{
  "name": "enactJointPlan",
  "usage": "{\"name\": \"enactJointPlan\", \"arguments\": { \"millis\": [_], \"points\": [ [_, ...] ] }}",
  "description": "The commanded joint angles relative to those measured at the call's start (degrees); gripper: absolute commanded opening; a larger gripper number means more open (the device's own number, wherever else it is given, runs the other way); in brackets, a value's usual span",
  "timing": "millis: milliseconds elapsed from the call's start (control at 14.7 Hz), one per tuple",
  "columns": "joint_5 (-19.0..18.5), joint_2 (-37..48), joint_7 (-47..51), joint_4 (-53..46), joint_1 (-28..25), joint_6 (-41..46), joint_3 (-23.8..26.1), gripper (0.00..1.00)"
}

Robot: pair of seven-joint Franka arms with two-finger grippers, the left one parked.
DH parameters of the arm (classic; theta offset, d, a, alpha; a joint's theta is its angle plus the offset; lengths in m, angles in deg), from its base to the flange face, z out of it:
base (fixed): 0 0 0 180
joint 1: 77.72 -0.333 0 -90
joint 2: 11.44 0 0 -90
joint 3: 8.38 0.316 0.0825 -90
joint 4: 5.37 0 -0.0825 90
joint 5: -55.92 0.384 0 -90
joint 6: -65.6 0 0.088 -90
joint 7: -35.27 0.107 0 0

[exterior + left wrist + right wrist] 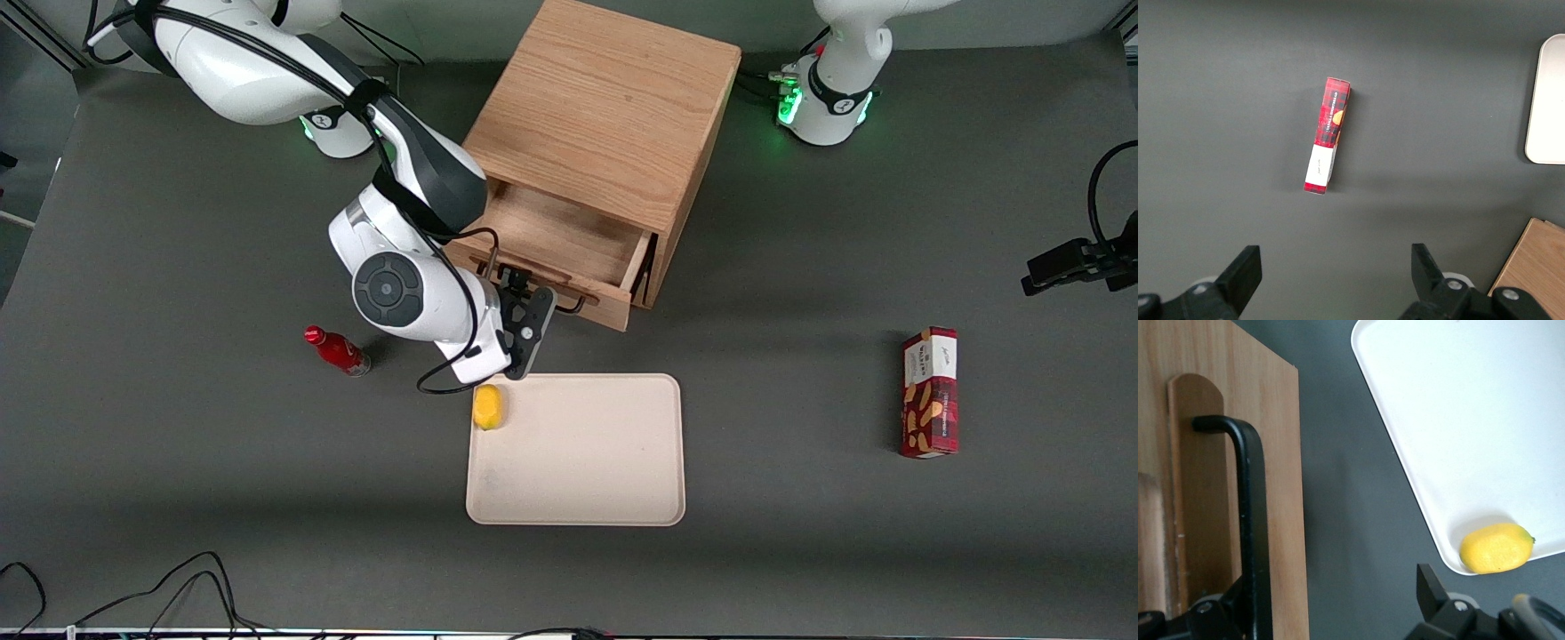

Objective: Open upper drawer
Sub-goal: 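Keep pulling the upper drawer further open with the right gripper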

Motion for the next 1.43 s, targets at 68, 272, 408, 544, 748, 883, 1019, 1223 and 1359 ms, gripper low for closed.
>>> {"name": "enactJointPlan", "arguments": {
  "millis": [68,272,408,544,748,883,1019,1223,1359],
  "points": [
    [-1.1,-1.9,-1.2,-4.0,-0.5,1.1,-1.5,1.0],
    [-1.4,-2.2,-1.2,-4.3,-0.9,1.1,-2.1,1.0],
    [-1.5,-2.6,-1.2,-4.4,-0.7,1.1,-2.1,1.0],
    [-1.5,-3.0,-1.3,-5.1,-0.5,1.1,-2.2,1.0],
    [-1.5,-3.1,-1.3,-5.7,-0.5,1.1,-3.1,1.0],
    [-1.5,-3.3,-2.0,-5.9,-0.4,1.1,-3.3,1.0],
    [-1.5,-3.4,-2.2,-6.2,-0.3,1.1,-3.4,1.0],
    [-1.5,-3.4,-3.7,-6.8,-0.4,1.1,-5.0,1.0],
    [-1.5,-3.4,-3.8,-6.9,-0.3,1.1,-5.1,1.0]
  ]
}}
